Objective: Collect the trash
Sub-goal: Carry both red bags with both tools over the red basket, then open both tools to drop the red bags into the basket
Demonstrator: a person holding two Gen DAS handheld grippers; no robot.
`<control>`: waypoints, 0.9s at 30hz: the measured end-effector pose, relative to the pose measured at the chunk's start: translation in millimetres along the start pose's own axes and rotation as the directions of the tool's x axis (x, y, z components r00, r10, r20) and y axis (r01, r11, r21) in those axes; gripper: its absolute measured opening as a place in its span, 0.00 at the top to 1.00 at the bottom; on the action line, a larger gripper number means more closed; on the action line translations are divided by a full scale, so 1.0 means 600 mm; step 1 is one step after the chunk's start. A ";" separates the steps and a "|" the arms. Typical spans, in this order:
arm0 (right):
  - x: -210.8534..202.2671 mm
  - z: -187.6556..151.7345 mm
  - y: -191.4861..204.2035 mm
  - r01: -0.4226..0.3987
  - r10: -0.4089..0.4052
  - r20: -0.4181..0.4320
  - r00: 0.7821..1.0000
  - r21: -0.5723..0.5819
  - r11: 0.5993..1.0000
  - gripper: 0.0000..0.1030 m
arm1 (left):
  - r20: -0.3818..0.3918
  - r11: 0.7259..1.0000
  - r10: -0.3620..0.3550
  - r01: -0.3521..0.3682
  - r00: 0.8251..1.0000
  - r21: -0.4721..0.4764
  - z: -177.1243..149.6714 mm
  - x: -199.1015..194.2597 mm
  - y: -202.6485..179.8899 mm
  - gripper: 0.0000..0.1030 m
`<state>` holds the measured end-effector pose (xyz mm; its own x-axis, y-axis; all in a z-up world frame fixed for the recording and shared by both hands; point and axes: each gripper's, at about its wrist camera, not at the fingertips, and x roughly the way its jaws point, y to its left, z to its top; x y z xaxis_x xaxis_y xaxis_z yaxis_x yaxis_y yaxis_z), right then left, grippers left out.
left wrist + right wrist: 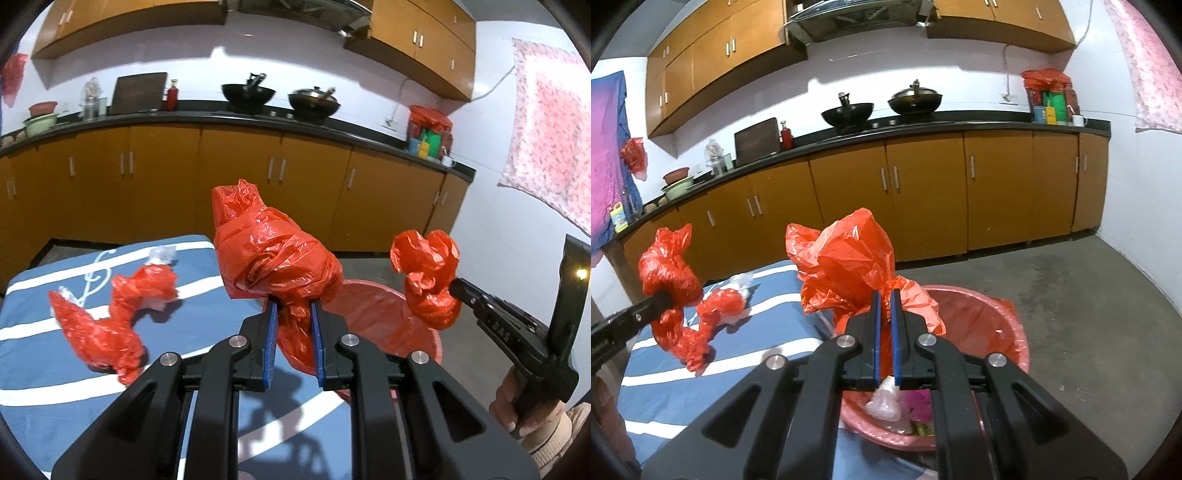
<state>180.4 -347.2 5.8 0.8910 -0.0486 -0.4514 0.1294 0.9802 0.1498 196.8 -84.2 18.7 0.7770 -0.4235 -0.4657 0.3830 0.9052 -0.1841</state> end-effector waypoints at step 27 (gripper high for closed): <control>0.053 0.000 -0.094 0.072 -0.070 -0.023 0.997 0.076 0.994 0.94 | -0.112 0.987 -0.137 0.145 0.984 0.072 -0.030 0.128 -0.128 0.84</control>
<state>201.5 -404.0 -16.9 0.8692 -0.1131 -0.4813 0.2260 0.9567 0.1833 218.0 -185.4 -18.7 0.6568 -0.5365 -0.5299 0.5267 0.8293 -0.1868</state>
